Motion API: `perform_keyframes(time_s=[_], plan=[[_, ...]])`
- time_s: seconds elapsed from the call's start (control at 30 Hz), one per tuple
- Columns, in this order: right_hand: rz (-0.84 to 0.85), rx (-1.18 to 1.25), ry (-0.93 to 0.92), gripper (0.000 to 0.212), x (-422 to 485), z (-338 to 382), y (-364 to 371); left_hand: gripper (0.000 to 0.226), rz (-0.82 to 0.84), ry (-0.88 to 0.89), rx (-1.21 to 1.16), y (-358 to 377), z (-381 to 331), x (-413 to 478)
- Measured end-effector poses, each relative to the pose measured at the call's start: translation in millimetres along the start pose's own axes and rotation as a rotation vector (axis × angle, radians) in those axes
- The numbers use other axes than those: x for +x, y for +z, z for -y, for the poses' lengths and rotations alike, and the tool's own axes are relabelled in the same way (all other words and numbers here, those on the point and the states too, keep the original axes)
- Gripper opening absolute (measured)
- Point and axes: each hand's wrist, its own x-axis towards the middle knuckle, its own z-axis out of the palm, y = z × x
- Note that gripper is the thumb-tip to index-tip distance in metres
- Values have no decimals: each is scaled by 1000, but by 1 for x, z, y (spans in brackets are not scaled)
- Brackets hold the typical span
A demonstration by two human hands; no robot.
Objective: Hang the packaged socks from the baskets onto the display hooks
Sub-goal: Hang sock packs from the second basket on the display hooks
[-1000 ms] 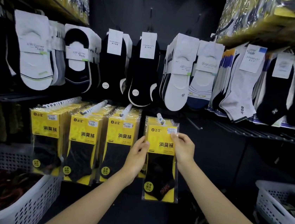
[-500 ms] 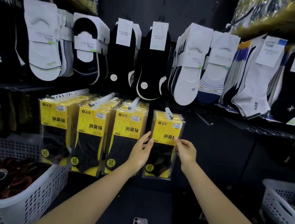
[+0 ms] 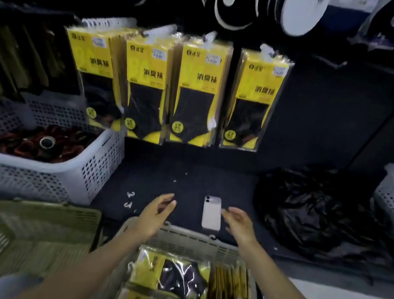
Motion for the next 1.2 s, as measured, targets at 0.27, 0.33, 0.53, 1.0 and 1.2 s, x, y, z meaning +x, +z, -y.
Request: perform_keyframes(time_s=[0.27, 0.33, 0.53, 1.0, 1.2], plan=[[137, -317, 304, 26, -11, -136, 25, 39, -29, -302, 78, 6, 151, -61], [147, -308, 446, 54, -12, -151, 22, 48, -47, -388, 57, 11, 167, -61], [236, -355, 610, 87, -4, -178, 30, 59, 3, -545, 95, 17, 187, -53], [110, -399, 492, 58, 8, -195, 52, 72, 49, -745, 94, 33, 203, -33], [140, -241, 515, 85, -4, -170, 53, 68, 19, -730, 28, 29, 191, -41]])
